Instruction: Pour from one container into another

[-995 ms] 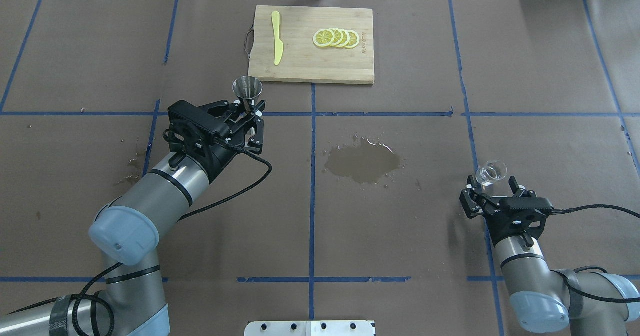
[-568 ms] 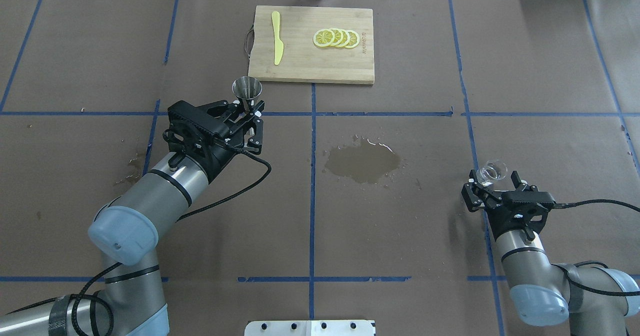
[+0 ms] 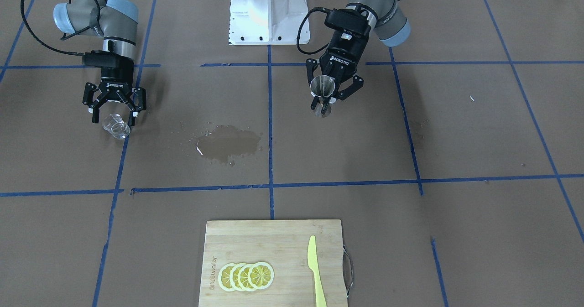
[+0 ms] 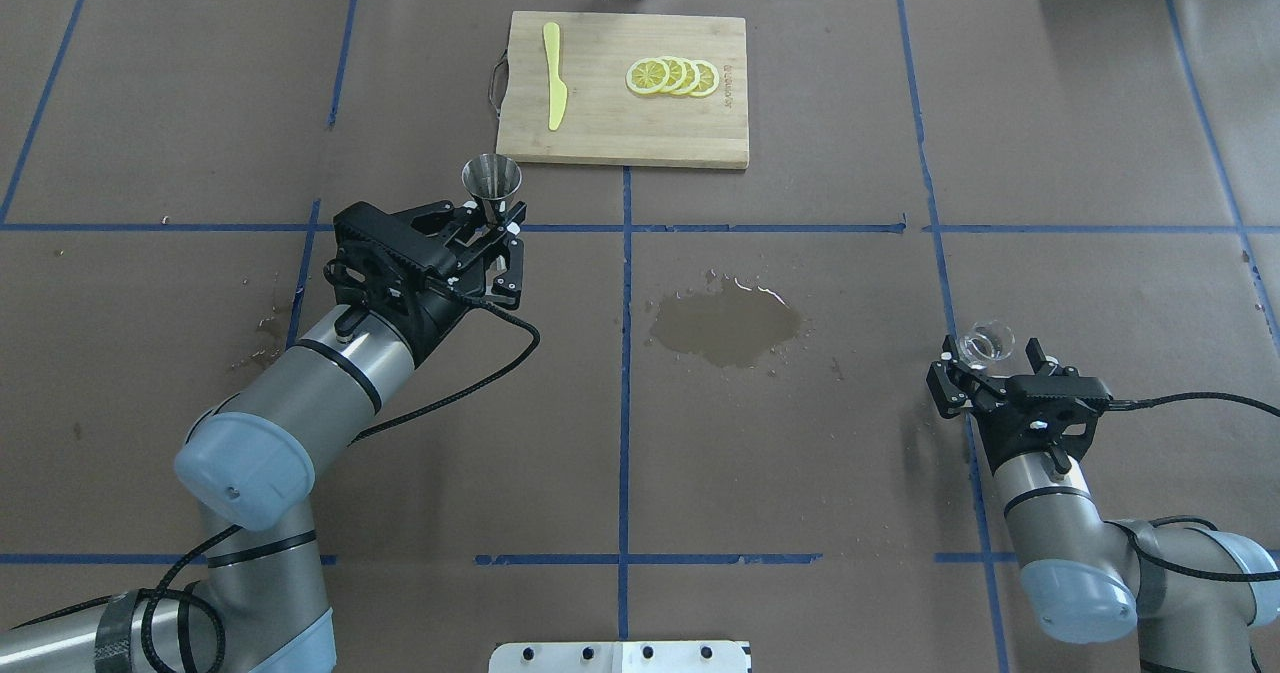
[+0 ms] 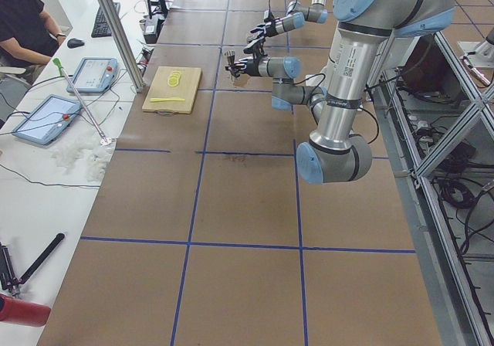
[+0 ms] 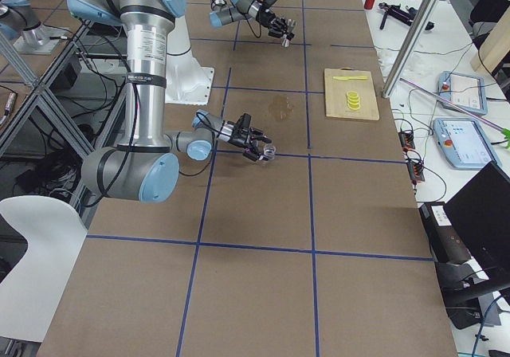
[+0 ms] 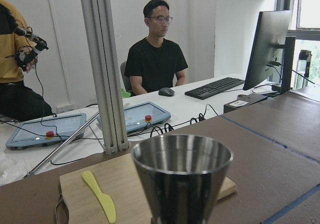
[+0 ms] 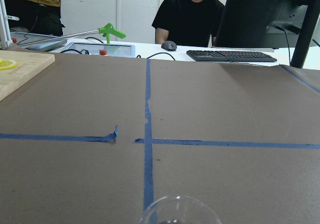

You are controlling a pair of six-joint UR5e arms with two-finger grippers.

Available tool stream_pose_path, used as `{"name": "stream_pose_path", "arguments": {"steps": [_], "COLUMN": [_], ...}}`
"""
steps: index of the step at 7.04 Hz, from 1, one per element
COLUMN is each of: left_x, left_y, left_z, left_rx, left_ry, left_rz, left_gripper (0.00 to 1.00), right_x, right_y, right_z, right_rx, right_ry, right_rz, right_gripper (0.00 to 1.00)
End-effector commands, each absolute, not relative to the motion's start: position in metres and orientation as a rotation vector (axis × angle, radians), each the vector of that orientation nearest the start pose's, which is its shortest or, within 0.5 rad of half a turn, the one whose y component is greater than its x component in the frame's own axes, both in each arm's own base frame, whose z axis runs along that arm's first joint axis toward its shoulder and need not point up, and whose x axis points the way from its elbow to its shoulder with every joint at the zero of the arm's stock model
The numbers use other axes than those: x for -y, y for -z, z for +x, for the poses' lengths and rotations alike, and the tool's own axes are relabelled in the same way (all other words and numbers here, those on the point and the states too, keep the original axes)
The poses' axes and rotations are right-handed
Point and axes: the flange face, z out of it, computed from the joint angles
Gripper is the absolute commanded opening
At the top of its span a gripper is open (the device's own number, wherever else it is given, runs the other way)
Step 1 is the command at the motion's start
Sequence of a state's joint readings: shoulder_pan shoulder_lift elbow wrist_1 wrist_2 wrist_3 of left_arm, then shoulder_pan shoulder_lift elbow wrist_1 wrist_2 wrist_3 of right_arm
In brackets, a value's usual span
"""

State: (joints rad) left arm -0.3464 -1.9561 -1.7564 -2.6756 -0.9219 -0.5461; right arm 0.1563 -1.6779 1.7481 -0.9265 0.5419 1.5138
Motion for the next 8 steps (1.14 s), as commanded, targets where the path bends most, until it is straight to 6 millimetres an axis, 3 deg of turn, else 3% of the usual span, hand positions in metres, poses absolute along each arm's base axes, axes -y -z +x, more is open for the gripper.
{"name": "stream_pose_path", "arguments": {"steps": [1, 8], "left_x": [0.3714, 0.3718], "left_y": [-0.2364, -0.2376], "left_z": [0.4587, 0.4571], "left_rx": [-0.913, -0.914], "left_ry": [0.018, 0.019], "left_rz": [1.382, 1.386], "left_gripper": [0.0, 0.0], "right_x": [0.2902, 0.2917], "right_y": [-0.5349, -0.5337], "right_z": [-0.4145, -0.4177], "right_rx": [0.537, 0.546], "right_ry": [-0.449, -0.439], "right_rz": [1.029, 1.0], "right_gripper": [1.0, 1.0]}}
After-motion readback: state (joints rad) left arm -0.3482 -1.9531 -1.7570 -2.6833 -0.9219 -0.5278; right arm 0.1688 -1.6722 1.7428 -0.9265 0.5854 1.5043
